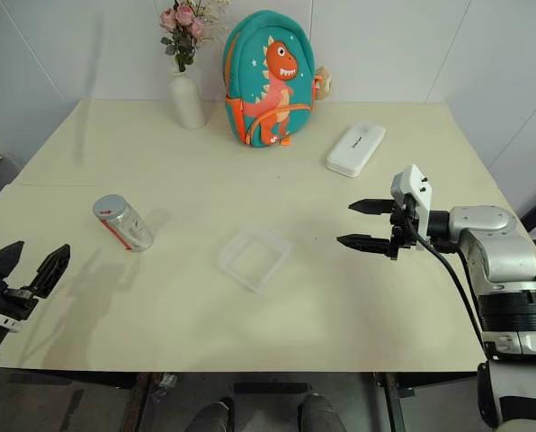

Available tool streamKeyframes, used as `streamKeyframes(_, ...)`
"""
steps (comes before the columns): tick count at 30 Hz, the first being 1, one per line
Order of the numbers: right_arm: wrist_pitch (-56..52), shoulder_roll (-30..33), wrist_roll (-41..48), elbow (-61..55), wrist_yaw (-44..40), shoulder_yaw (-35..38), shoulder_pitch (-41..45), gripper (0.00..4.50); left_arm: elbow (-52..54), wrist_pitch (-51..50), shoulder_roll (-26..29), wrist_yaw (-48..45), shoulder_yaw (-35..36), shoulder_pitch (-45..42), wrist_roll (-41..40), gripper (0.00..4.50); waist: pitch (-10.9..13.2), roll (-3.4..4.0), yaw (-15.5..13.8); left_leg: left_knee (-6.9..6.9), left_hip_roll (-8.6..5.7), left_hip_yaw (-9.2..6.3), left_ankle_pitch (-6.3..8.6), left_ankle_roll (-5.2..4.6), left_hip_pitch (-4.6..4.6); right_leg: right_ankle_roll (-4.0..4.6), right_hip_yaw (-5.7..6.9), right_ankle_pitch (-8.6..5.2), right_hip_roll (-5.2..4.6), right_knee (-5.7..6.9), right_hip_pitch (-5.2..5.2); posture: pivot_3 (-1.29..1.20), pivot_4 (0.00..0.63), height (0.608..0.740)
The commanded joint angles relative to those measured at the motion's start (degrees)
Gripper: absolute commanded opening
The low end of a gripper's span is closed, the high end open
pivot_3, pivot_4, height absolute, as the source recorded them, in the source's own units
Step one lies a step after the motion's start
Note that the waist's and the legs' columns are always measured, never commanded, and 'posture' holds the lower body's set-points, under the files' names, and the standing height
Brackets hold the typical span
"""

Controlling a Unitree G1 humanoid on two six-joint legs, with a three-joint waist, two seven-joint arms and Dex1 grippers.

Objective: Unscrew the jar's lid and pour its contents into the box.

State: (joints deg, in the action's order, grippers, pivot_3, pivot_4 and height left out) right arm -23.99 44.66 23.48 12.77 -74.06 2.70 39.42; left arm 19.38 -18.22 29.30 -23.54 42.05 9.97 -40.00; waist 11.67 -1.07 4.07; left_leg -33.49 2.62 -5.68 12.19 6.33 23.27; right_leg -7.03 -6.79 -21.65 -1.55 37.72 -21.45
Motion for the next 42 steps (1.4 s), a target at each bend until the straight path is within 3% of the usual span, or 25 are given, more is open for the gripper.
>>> streamKeyframes(1,-0.1,1.3,1.3,-2.5,0.3,2.3,0.1,4.5,0.5,0.5,0.7,-0.2,0.1,0.0,0.3,4.47,0.0,0.0,0.0,0.0,0.0,0.0,0.0,0.0,0.0,0.0,0.0,0.0,0.0,0.0,0.0,0.0,0.15,0.74)
streamKeyframes(15,-2.3,-2.2,3.8,-8.5,2.9,1.3,-1.1,4.5,1.1,-1.6,0.3,4.4,-4.8,-3.2,3.5,4.47,0.0,0.0,-0.8,-0.12,0.01,0.0,0.0,0.0,0.0,-0.02,-0.02,0.01,0.02,0.09,0.01,0.0,0.15,0.74)
streamKeyframes(31,-2.8,-3.1,5.3,-13.0,5.3,1.5,-4.8,4.5,-15.7,5.4,-2.3,3.2,-17.1,-19.0,13.5,4.47,0.0,-0.01,-1.0,-0.28,0.01,-0.02,0.0,-0.01,0.02,-0.11,0.0,0.07,0.05,0.16,0.05,0.0,0.15,0.74)
streamKeyframes(42,-2.1,-2.7,5.0,-12.8,5.9,1.5,-4.6,4.5,-24.3,10.0,-1.2,1.5,-17.7,-26.2,15.4,4.47,0.0,-0.01,-1.0,-0.33,0.01,-0.01,0.01,-0.02,0.03,-0.14,-0.01,0.08,0.05,0.17,0.07,0.0,0.15,0.74)
